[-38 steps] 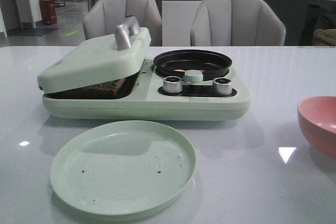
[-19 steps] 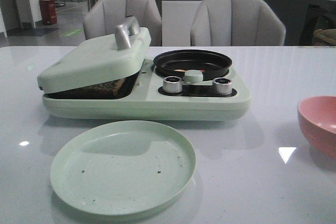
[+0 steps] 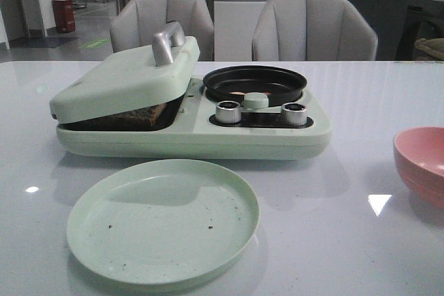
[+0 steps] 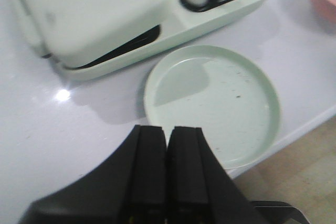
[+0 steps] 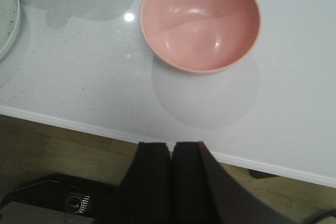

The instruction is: Make breakfast with bread and shrimp

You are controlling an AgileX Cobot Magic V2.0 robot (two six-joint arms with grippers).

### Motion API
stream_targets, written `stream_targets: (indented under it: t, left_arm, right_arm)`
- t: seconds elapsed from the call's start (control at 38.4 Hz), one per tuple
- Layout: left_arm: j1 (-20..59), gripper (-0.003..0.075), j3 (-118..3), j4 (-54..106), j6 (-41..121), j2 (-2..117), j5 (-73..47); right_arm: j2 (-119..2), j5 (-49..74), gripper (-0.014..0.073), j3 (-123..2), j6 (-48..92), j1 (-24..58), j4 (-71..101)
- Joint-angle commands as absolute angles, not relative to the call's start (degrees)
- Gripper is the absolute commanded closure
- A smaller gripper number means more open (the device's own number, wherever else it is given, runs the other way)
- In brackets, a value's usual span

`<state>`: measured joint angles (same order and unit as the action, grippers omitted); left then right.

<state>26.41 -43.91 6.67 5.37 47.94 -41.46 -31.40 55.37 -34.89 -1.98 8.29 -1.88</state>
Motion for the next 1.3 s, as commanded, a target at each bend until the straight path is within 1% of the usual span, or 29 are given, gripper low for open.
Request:
stream_targets:
  t: [0.0,0.57,0.65,0.7,0.83,0.96,1.12,1.28]
  left_arm:
    - [25.46,0.0619,-45.4,1.35,0.92,46.45,-38.86]
    - [24.63,0.0619,-45.23,0.0,0.92,45.44,-38.69]
    - [24.68,0.0619,-44.55,0.0,1.06,41.63,-38.56]
    - [23.35,0.0619,-43.44,-2.35,1.31,38.39,-38.56]
    - [16.17,0.0619,-38.55,-5.2,1.31,28.69,-38.19]
    - [11.11,0.0619,-34.68,-7.38,1.31,21.97,-37.94]
    - [6.25,0.0619,-27.02,-7.91,1.31,13.04,-30.64]
    - [3.41,0.0619,-18.22,-4.4,1.07,6.36,-21.35]
  right_arm:
    - [-31.53,51.52,0.0576,-36.2,-1.48,8.41,-1.9]
    - [-31.53,51.5,0.0576,-36.2,-1.48,8.41,-1.9]
    - [-31.53,51.5,0.0576,-36.2,-1.48,8.41,-1.9]
    - [-31.53,51.56,0.0576,-36.2,-1.48,8.41,-1.9]
    - [-31.53,51.62,0.0576,-36.2,-1.48,8.41,-1.9]
    - [-31.53,51.62,0.0576,-36.2,-1.48,8.41,-1.9]
    - [-31.53,51.62,0.0576,-36.2,-1.48,8.41,-1.9]
    - [-31.53,51.62,0.0576,-36.2,-1.48,8.41,-1.9]
